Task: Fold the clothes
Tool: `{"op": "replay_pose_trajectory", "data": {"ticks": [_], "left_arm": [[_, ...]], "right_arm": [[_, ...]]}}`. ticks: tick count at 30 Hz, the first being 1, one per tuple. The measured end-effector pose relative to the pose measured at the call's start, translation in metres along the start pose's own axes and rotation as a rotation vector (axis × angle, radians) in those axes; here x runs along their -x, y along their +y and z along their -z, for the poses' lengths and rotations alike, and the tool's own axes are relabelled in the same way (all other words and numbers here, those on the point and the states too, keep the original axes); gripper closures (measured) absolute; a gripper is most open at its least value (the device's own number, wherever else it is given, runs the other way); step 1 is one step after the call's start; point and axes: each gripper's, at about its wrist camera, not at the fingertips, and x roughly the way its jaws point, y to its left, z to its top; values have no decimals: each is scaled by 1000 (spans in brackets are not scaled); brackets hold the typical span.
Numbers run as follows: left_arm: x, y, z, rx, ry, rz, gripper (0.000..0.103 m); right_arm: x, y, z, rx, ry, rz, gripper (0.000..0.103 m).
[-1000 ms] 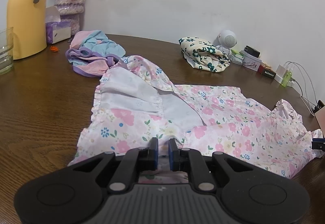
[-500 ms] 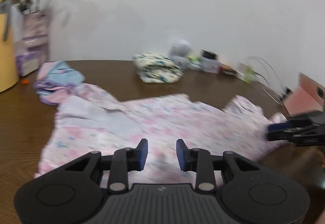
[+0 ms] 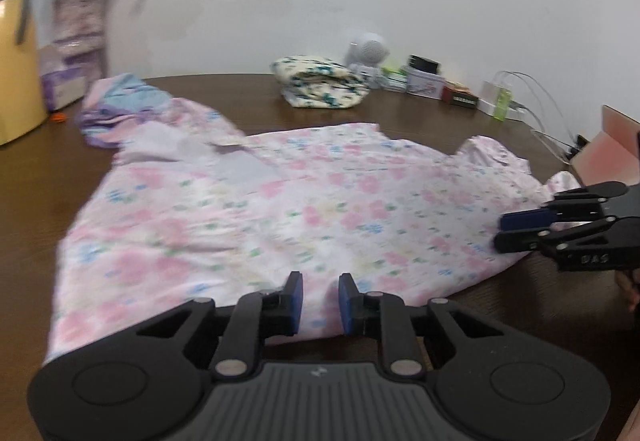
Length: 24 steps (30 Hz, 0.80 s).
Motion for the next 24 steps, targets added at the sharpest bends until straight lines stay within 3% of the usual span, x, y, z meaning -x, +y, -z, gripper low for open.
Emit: {"op": "replay_pose_trajectory", "data": {"ticks": [5,8,12,17,21,24], "left_arm": [[26,21,15,50,-39,-53,87],[37,37,24,90,-52,-121,82],[44,54,27,141,-56,-184,89],[45,53,23,123,-33,-207,89],[52,32,2,67,-100,-150,75],[39,0,-14,-6,-114,-41,76]], "right_arm": [[1,-3,3,-10,-7,14,75],[0,-3,2,-11,-5,15,75],[-1,-2,3,-11,-6,18,75],[0,-2,3,-12,-8,17,75],[2,-4,-5,-44,-11,-27,74],[2,16,-17,4,-42,-112,74]]}}
